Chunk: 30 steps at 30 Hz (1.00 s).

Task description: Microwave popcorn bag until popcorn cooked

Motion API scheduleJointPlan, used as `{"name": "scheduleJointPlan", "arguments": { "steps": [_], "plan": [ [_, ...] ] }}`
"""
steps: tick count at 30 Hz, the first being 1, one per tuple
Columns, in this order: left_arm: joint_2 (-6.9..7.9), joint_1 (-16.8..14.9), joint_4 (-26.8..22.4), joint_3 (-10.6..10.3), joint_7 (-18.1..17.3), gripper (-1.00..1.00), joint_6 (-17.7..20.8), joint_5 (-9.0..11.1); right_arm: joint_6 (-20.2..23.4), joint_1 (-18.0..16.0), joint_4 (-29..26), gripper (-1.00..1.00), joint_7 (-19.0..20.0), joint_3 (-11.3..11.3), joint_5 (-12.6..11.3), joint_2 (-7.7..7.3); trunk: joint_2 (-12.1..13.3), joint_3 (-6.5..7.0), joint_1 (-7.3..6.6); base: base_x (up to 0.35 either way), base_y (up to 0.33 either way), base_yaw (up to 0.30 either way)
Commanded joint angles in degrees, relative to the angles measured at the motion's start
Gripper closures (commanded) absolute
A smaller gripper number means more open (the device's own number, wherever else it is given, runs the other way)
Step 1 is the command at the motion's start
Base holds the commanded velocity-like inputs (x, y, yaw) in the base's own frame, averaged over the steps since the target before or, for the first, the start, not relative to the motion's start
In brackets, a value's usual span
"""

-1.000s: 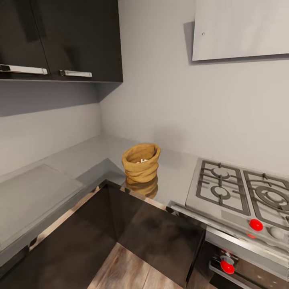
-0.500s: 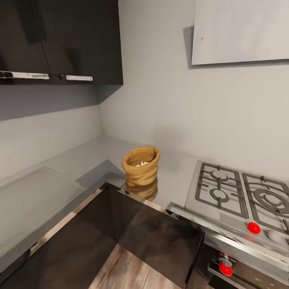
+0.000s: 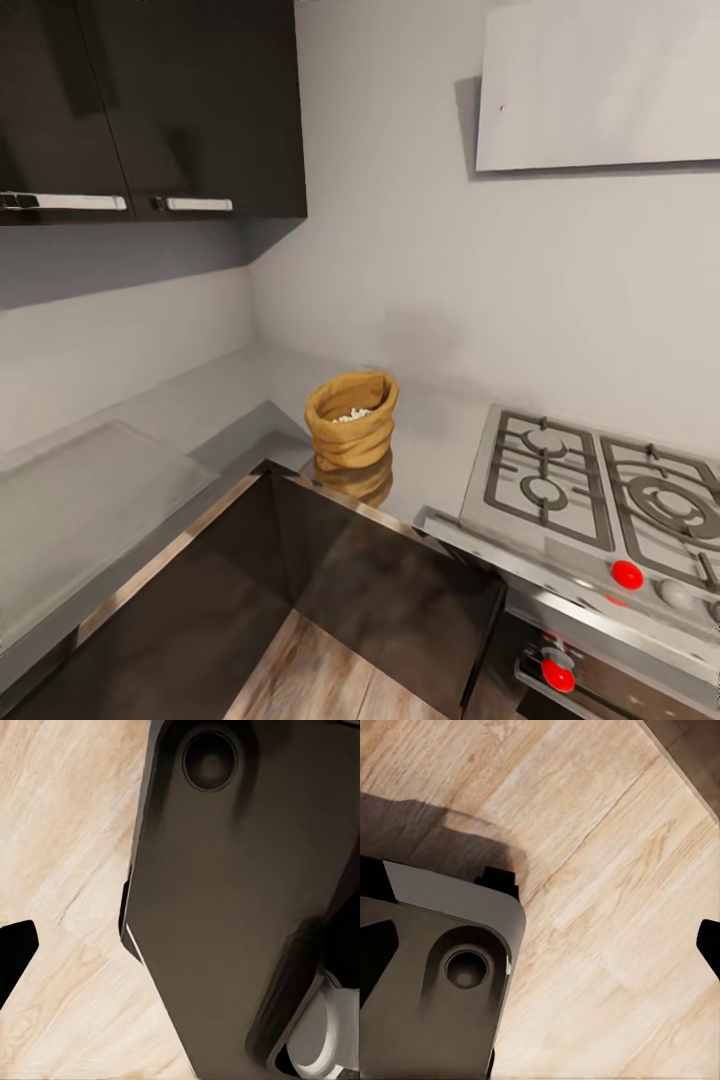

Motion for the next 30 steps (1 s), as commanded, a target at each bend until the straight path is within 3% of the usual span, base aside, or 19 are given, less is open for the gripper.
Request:
{"name": "scheduleJointPlan", "arguments": {
  "steps": [1,3,7,14,24,30],
  "plan": [
    [0.02,-0.02,0.0,-0.01,0.04,-1.0,-0.02,1.25,-0.03,-0.06,0.15,-1.0,-0.22,-0.48,0.6,0.01,0.38,0.13,-0.22,0.0,0.0,0.0],
    [0.05,-0.02,-0.05,-0.04,0.03,-1.0,0.0,2.48,-0.02,-0.04,0.15,-1.0,-0.22,-0.48,0.6,0.01,1.18,0.49,-0.66,0.0,0.0,0.0],
    [0.02,-0.02,-0.07,-0.07,0.03,-1.0,-0.11,3.06,-0.01,-0.02,0.15,-1.0,-0.22,-0.48,0.59,0.02,2.38,1.02,-1.32,0.0,0.0,0.0],
    [-0.03,-0.02,-0.09,-0.09,0.03,-1.0,-0.19,3.14,0.08,-0.02,0.15,-1.0,-0.36,-0.54,0.51,0.08,2.38,1.02,-1.32,0.0,0.0,0.013],
    [-0.01,-0.02,-0.09,-0.14,0.03,-1.0,-0.25,3.15,0.04,-0.02,0.15,-1.0,-0.31,-0.57,0.42,0.02,2.38,1.02,-1.32,0.004,0.0,0.231],
    [0.05,-0.02,-0.14,-0.14,-0.04,-1.0,-0.26,3.17,0.02,-0.02,0.15,-1.0,-0.31,-0.57,0.42,0.02,2.38,1.02,-1.32,0.032,0.009,0.038]
  ]
}}
